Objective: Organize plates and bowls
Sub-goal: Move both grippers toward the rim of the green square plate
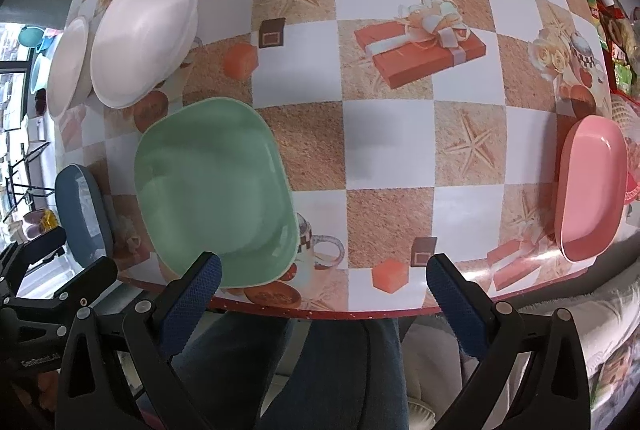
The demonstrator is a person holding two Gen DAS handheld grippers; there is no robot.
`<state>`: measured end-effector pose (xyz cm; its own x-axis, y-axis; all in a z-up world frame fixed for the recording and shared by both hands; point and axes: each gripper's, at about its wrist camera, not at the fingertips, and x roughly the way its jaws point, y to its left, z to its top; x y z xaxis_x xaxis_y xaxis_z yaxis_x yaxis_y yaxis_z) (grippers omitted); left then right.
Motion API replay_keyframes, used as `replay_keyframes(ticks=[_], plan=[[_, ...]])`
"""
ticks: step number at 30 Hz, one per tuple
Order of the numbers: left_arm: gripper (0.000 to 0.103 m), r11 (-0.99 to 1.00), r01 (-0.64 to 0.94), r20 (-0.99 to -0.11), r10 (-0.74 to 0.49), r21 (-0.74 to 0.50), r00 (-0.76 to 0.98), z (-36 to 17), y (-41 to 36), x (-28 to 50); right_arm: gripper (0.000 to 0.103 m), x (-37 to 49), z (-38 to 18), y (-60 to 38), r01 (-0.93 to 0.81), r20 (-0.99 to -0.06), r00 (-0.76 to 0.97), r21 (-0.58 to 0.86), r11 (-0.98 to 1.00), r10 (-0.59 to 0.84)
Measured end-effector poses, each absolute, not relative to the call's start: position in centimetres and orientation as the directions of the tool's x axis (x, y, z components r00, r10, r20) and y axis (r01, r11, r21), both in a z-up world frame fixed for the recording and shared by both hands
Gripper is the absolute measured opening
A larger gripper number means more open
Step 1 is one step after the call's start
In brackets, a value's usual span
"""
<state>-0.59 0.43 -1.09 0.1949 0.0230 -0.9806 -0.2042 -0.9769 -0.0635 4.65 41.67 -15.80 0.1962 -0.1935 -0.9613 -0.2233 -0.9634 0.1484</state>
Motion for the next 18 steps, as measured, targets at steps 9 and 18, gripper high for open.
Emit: replay_keyframes(ticks=[9,18], plan=[[0.103,-0.970,-0.242,-0.991,-0.036,0.004,0.129,-0.8,0.7,-0.3,0.103,4.0,-15.1,42.1,-0.141,-0.967,0.172,0.166,-0.976,-0.190],[0.103,-0.976,-0.215,-0.987,-0.024,-0.011,0.157,-1.7,0.1,-0.3,0.103,4.5,-15.2,39.9,-0.053,-0.973,0.128,0.188,-0.981,-0.194]])
